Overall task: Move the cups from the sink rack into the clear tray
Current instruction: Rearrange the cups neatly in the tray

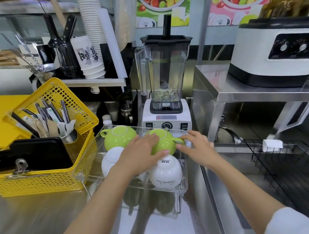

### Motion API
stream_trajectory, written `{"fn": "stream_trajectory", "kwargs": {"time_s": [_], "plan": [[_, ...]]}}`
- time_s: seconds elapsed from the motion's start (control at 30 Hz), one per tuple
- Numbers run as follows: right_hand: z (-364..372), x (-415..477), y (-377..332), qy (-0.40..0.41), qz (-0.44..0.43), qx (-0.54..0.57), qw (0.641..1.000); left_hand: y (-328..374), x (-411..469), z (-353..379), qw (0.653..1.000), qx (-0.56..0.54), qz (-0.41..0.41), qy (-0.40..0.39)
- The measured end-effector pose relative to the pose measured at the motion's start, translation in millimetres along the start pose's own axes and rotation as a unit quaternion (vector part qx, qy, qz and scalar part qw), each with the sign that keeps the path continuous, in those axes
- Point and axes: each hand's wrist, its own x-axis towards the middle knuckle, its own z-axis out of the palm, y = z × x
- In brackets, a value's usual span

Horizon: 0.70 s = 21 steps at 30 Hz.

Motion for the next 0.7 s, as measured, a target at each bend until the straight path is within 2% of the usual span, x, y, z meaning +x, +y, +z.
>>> {"fn": "stream_trajectory", "kwargs": {"time_s": [0.33,0.53,0.7], "plan": [[4,-2,-5,0.032,0.006,0.01,0.999,2,0,-1,1.0,0.014,0.002,-0.007],[-1,-6,-2,0.038,0.004,0.024,0.999,5,-3,-13,0.991,-0.104,-0.036,0.077],[-15,-5,-2,0.045,-0.026,0.033,0.998,1,4,-29,0.979,-0.138,-0.044,0.147]]}}
